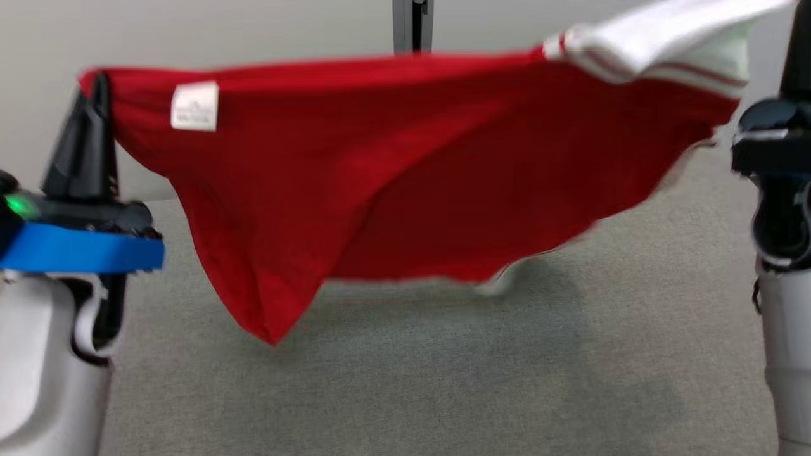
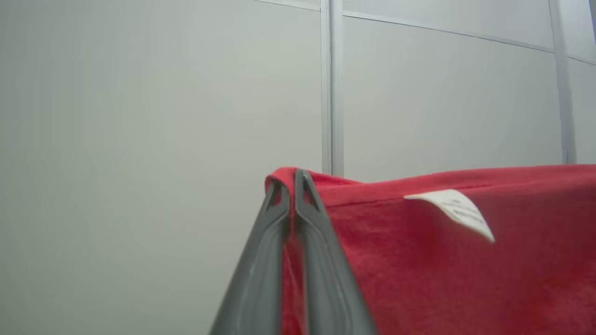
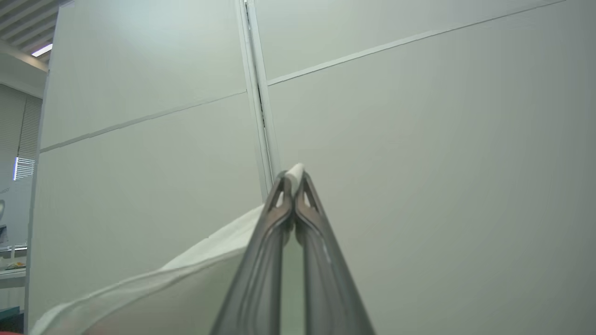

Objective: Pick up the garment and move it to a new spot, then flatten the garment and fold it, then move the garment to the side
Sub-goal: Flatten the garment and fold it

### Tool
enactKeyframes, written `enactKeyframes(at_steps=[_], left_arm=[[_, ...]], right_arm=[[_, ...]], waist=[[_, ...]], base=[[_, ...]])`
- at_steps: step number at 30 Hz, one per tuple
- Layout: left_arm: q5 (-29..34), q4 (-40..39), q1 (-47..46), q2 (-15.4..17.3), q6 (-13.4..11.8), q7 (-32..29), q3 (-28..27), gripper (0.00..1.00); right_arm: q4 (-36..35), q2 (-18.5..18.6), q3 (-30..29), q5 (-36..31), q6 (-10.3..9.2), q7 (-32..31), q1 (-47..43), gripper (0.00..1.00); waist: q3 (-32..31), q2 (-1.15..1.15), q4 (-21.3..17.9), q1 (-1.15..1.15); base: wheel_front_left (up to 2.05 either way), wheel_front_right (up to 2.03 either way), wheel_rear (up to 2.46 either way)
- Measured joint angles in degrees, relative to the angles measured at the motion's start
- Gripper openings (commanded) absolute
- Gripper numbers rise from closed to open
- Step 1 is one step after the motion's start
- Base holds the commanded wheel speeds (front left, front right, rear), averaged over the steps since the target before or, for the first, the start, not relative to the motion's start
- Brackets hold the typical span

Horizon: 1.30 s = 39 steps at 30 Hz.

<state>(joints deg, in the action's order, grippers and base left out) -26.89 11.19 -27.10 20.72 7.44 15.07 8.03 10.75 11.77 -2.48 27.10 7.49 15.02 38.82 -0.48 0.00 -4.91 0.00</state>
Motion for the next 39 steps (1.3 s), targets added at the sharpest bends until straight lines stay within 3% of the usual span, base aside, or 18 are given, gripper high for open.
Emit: enactKeyframes(at_steps=[6,13,19,24,29,39], left_arm=[[0.5,-0.4,-7.1,1.6,-0.4,-2.0,-0.3,0.0],[2.5,3.9,-17.2,-0.3,-1.4,-4.9,2.5,0.0],[6.5,12.2,-31.7,-2.6,-3.5,-1.7,3.6,0.0],[7.4,16.7,-37.3,-3.2,-3.9,-0.2,2.1,0.0],[6.1,21.6,-34.1,-4.5,-2.4,0.0,1.2,0.0],[-1.4,33.7,-7.8,-12.7,-0.3,0.0,2.2,0.0]], right_arm=[[1.3,3.1,1.9,-0.3,0.0,0.0,8.1,0.0],[8.8,4.7,3.4,-2.6,0.0,0.0,17.9,0.0],[10.7,3.7,-2.1,-9.6,0.0,0.0,30.9,0.0],[8.3,2.1,-5.2,-12.9,0.0,0.0,33.3,0.0],[7.6,1.3,-4.2,-12.2,0.01,0.0,24.7,0.0],[6.7,-1.7,-2.9,-5.9,0.0,0.0,-10.8,0.0]], waist=[[1.5,0.0,-1.0,0.0],[8.6,0.01,-1.7,0.01],[17.6,0.02,-1.3,0.03],[20.9,0.03,-0.3,0.03],[20.4,0.01,-0.7,-0.01],[15.8,0.01,-1.0,-0.01]], base=[[0.0,0.0,0.0],[0.0,0.0,0.0],[0.0,0.0,0.0],[0.0,0.0,0.0],[0.0,0.0,0.0],[0.0,0.0,0.0]])
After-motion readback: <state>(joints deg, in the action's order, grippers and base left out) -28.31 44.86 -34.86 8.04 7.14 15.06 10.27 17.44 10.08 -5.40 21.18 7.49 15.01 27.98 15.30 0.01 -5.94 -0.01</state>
